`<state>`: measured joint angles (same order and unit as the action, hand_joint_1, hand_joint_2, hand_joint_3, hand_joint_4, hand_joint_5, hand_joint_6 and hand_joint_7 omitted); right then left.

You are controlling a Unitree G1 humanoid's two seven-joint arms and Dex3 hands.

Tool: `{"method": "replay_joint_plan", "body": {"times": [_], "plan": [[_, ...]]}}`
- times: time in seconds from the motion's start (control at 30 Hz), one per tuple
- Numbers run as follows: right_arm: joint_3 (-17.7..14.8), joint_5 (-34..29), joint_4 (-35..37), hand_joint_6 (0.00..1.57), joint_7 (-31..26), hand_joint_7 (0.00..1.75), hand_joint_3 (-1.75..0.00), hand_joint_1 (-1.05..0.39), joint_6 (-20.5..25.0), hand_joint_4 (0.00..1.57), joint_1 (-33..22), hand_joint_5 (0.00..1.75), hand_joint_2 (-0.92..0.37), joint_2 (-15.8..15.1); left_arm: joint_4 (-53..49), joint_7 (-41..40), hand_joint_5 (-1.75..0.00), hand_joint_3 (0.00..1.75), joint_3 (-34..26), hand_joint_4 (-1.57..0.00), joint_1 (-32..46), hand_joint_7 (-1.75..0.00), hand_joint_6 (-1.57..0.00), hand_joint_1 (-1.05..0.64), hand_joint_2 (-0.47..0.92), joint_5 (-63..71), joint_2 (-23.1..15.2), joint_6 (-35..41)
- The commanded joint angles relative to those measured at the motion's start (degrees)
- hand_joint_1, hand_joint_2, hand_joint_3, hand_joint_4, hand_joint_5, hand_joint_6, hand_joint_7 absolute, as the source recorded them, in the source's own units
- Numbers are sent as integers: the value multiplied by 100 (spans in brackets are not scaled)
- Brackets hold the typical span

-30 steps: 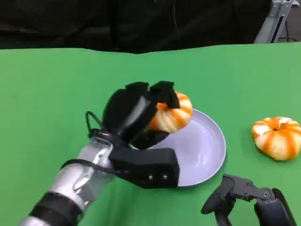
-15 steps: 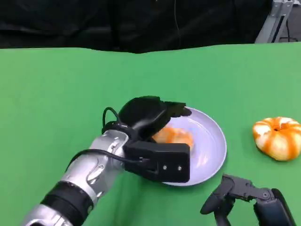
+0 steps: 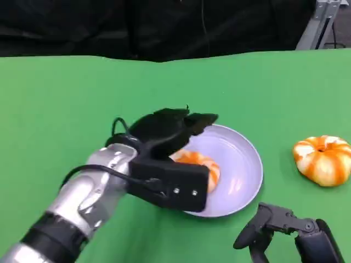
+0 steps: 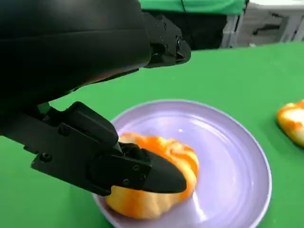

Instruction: Grasp the bread from the table and place it into the plate.

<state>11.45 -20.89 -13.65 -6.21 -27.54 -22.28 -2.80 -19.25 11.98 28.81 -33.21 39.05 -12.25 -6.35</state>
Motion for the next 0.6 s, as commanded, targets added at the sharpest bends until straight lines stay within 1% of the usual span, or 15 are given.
{"method": "replay_joint_plan", "body": {"times": [0.03, 0.13, 0.17, 0.3, 0.33, 0.4, 0.43, 0.47, 0.5, 0.53, 0.6], "plan": [[-2, 28, -12, 89, -51, 124, -148, 7, 15, 86, 16, 152, -19, 17, 719, 73, -9, 26, -442, -14, 508, -7, -18, -60, 92, -307, -432, -16], [24, -33, -38, 90, -73, 124, -149, 8, 46, 87, 8, 152, -19, 36, 1167, 169, -17, 25, -850, -24, 915, -10, -26, -49, 92, -803, -549, -17], [30, -57, -56, 90, -77, 124, -149, 8, 67, 87, 1, 152, -19, 43, 1314, 246, -18, 25, -986, -26, 1047, -10, -28, -48, 92, -1016, -572, -6], [30, -47, -41, 90, -89, 125, -151, 9, 46, 87, 8, 154, -18, 45, 2000, 566, -31, 26, -1536, -44, 1664, -13, -39, -43, 92, -1970, -625, 51], [28, -40, -38, 90, -86, 125, -151, 9, 50, 87, 9, 154, -18, 43, 2183, 664, -41, 23, -1677, -54, 1836, -17, -51, -33, 92, -2240, -630, 113], [30, -27, -40, 90, -77, 125, -151, 9, 59, 87, 9, 153, -18, 40, 2467, 776, -56, 22, -1892, -69, 2139, -24, -72, -20, 91, -2652, -646, 110], [36, -3, -31, 90, -69, 125, -151, 9, 44, 88, 11, 153, -18, 40, 2648, 764, -62, 28, -2008, -75, 2385, -26, -82, -13, 89, -2834, -631, 77], [42, 19, -20, 90, -65, 125, -150, 9, 24, 88, 14, 153, -18, 40, 2811, 736, -68, 54, -2104, -81, 2610, -28, -92, -6, 76, -2988, -604, 59], [46, 29, -18, 90, -59, 125, -150, 9, 19, 88, 15, 153, -18, 38, 3038, 630, -73, 79, -2230, -85, 2932, -29, -99, -1, 64, -3177, -491, 95], [49, 39, -18, 90, -56, 125, -150, 9, 20, 88, 15, 153, -19, 38, 3241, 521, -90, 104, -2327, -89, 3206, -37, -106, 4, 52, -3311, -381, 163], [33, 66, -24, 89, -41, 125, -150, 10, 27, 88, 11, 153, -19, 22, 3537, 282, -112, 119, -2449, -88, 3659, -59, -103, 7, 45, -3443, -148, 223]]}}
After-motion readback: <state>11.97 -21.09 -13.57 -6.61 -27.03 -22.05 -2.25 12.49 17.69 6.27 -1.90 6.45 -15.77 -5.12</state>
